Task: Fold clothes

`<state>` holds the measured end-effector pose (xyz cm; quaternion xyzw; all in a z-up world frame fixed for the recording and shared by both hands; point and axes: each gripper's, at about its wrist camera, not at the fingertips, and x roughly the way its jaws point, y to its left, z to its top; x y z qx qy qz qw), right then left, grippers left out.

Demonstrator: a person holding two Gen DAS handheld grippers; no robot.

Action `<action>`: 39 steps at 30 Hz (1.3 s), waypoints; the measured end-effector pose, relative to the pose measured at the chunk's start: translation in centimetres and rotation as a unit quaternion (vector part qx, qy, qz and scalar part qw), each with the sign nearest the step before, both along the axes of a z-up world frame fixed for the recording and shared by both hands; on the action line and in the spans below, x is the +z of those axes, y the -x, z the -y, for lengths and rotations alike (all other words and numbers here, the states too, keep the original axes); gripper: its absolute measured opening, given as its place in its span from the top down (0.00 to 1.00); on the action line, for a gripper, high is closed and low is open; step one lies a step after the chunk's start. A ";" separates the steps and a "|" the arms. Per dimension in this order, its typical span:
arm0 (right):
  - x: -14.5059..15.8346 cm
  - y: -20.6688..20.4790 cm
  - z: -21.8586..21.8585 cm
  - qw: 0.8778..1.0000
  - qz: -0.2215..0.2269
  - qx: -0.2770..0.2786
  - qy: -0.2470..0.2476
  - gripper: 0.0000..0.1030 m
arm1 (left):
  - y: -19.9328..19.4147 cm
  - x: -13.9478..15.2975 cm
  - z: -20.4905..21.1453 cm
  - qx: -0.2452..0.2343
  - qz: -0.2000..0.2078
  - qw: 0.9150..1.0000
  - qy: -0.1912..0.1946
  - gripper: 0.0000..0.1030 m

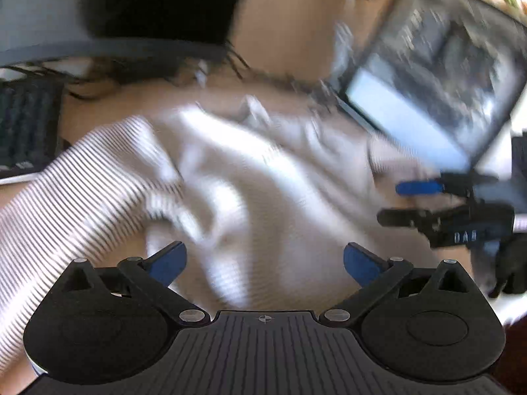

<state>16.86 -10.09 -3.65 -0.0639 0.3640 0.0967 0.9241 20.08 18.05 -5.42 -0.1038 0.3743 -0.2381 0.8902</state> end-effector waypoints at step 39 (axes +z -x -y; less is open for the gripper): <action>-4.2 -15.7 2.7 0.957 -0.085 -0.105 -0.257 0.00 | -11.9 -2.1 -0.1 0.098 -0.103 0.990 -0.021 0.01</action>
